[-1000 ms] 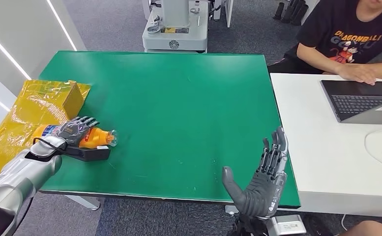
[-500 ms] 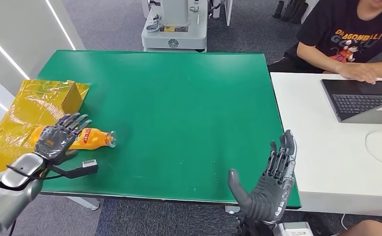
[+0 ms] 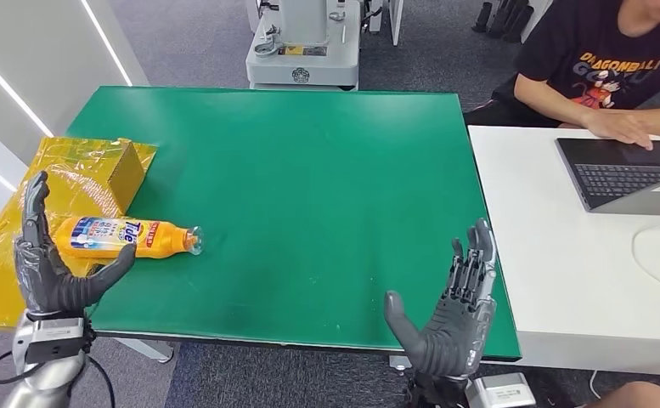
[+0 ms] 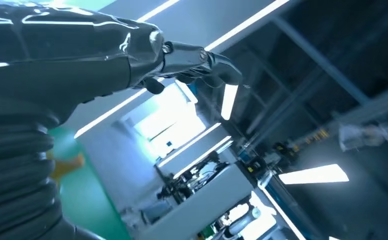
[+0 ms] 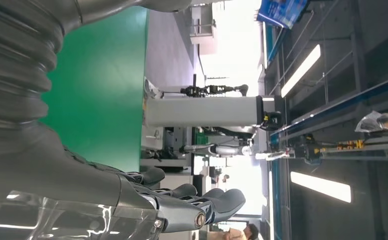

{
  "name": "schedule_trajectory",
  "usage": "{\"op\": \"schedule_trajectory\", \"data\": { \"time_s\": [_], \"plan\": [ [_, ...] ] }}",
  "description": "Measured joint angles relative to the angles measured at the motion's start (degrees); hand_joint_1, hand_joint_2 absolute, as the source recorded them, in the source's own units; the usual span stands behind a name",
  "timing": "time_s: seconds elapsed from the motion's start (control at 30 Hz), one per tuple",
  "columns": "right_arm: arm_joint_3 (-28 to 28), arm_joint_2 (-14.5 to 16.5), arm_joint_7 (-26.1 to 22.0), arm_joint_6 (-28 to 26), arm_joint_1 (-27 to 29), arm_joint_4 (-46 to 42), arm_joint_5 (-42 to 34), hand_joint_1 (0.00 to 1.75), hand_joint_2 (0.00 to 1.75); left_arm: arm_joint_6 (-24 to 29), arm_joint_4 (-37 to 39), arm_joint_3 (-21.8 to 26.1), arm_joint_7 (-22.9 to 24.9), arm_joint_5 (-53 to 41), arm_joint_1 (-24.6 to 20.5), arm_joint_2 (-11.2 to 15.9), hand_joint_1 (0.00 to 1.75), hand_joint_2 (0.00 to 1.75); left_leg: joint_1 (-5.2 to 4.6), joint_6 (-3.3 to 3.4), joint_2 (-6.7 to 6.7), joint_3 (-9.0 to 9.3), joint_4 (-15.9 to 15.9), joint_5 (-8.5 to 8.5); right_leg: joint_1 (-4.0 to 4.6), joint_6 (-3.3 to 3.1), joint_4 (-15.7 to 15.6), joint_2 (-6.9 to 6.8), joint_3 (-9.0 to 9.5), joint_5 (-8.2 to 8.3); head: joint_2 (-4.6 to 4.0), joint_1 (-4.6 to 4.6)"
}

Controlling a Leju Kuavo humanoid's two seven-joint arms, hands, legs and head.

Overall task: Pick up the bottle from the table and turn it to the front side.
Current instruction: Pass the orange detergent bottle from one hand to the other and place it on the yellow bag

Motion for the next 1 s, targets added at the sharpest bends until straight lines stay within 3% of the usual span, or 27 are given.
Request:
{"op": "schedule_trajectory", "data": {
  "time_s": [0.23, 0.37, 0.67, 1.0],
  "plan": [
    [0.9, 0.3, 0.1, 2.0, -2.0, 2.6, -0.7, 0.00, 1.75, -12.8, -0.8, -3.6, -2.9, 29.0, 2.2, -16.7, 0.00, 1.75, -0.01, 0.07, -0.13, 0.00, 0.0, -0.03, -0.01, 0.04, 0.0, -0.14, 0.11, 0.02, 0.00, 0.00],
    [1.3, 0.2, 0.3, 2.7, -2.3, 3.1, -0.9, 0.00, 1.75, -14.3, -2.2, -6.1, -3.0, 33.4, 4.8, -22.8, 0.00, 1.75, 0.00, 0.14, -0.13, -0.01, 0.0, -0.09, 0.00, 0.13, -0.1, -0.15, 0.11, -0.05, 0.00, 0.01],
    [3.3, -0.3, 0.7, 3.7, -4.3, 6.6, -3.3, 0.00, 1.75, -15.6, -5.6, -5.8, -3.0, 22.7, 7.3, -29.5, 0.00, 1.75, 0.03, 0.16, -0.14, -0.01, 0.0, -0.12, 0.02, 0.18, 0.0, -0.16, 0.11, -0.12, 0.00, -0.01],
    [4.5, -0.4, 0.9, 3.7, -6.3, 9.5, -3.9, 0.00, 1.75, -14.9, -6.9, -4.3, -3.0, 19.0, 7.9, -31.7, 0.00, 1.75, 0.02, 0.17, -0.14, -0.01, 0.0, -0.11, 0.02, 0.18, 0.0, -0.16, 0.13, -0.12, 0.00, -0.01]
  ]
}}
